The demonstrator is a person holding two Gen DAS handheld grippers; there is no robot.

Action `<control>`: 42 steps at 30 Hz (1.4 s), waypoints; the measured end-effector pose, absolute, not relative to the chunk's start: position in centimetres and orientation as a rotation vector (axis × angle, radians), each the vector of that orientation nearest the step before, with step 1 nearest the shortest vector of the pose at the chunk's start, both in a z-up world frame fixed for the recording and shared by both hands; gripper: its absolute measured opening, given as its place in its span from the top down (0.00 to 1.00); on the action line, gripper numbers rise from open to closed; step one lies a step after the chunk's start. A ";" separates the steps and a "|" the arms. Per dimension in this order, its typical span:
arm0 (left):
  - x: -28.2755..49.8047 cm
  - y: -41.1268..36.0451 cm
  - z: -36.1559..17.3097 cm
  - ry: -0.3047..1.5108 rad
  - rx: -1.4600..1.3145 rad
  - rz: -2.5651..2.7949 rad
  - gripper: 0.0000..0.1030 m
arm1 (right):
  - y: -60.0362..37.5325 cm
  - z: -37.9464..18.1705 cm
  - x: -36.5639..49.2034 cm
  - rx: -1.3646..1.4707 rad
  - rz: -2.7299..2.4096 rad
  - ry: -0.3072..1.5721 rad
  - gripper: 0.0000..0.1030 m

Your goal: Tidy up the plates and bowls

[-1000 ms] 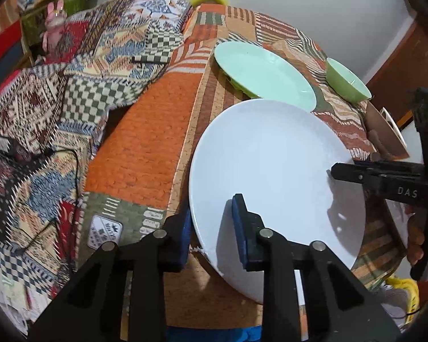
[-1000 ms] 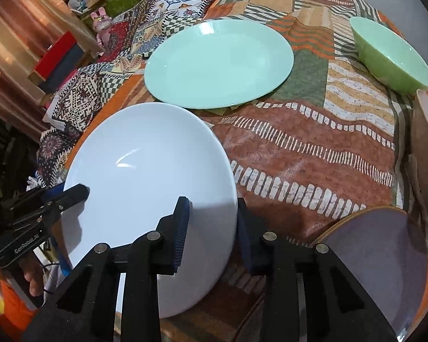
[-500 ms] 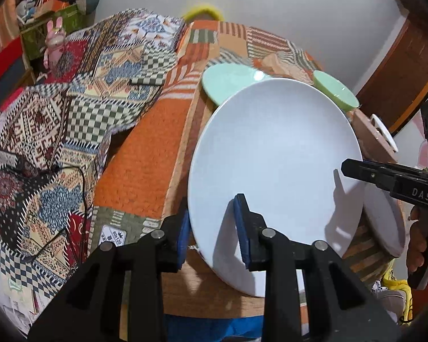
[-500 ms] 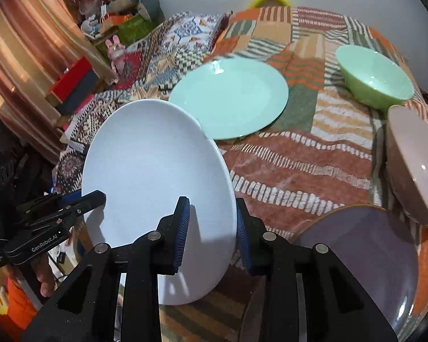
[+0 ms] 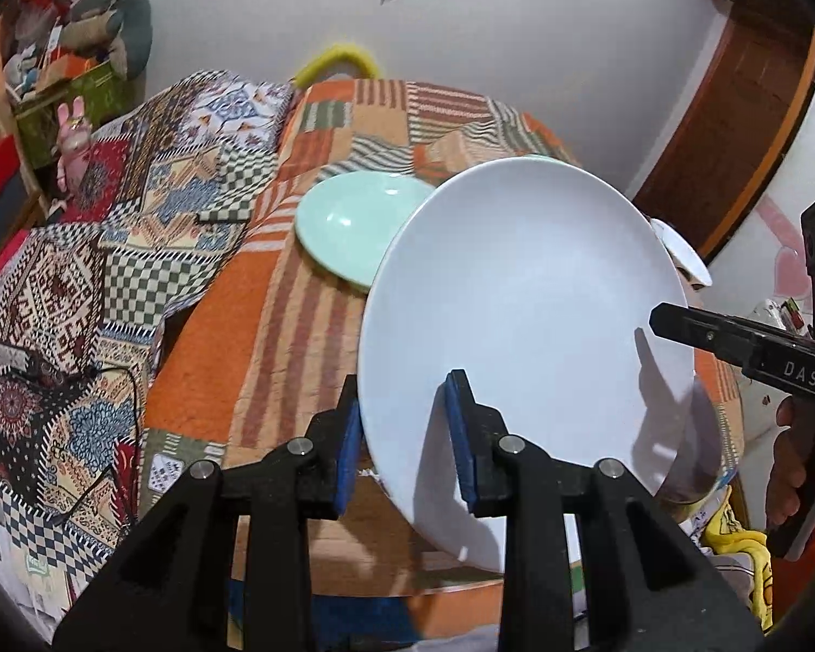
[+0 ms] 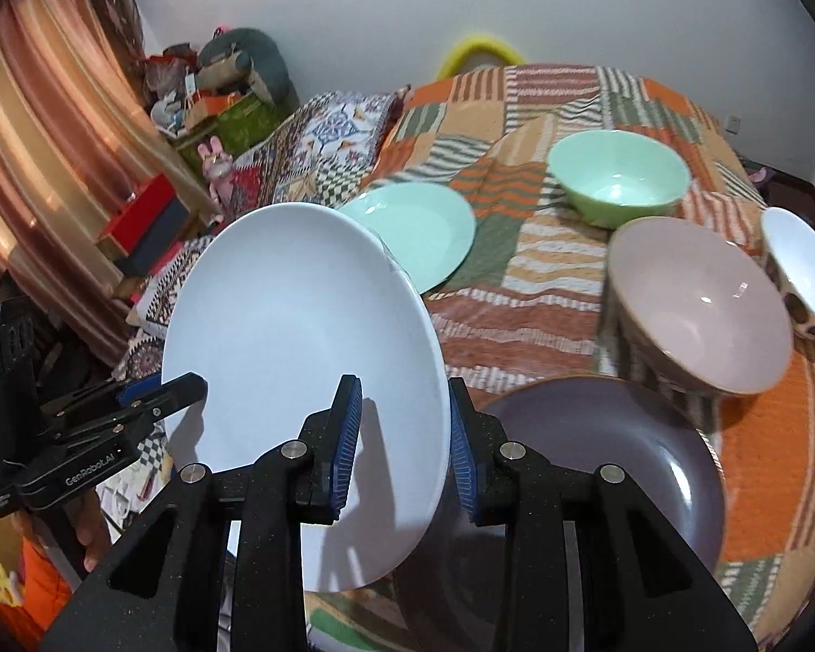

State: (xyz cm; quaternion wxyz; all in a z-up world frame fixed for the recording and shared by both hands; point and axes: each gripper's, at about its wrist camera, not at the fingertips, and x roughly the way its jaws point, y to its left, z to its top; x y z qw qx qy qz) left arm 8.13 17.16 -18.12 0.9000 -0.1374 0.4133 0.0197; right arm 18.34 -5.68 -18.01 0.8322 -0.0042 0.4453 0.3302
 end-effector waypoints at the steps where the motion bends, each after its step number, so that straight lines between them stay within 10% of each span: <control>1: 8.2 16.7 -17.8 0.853 -0.279 0.036 0.71 | -6.2 -17.8 18.2 -0.002 0.695 0.937 0.72; 42: 14.6 3.4 -21.4 1.011 -0.150 -0.139 0.71 | -19.3 -22.2 17.9 0.113 0.470 1.020 0.72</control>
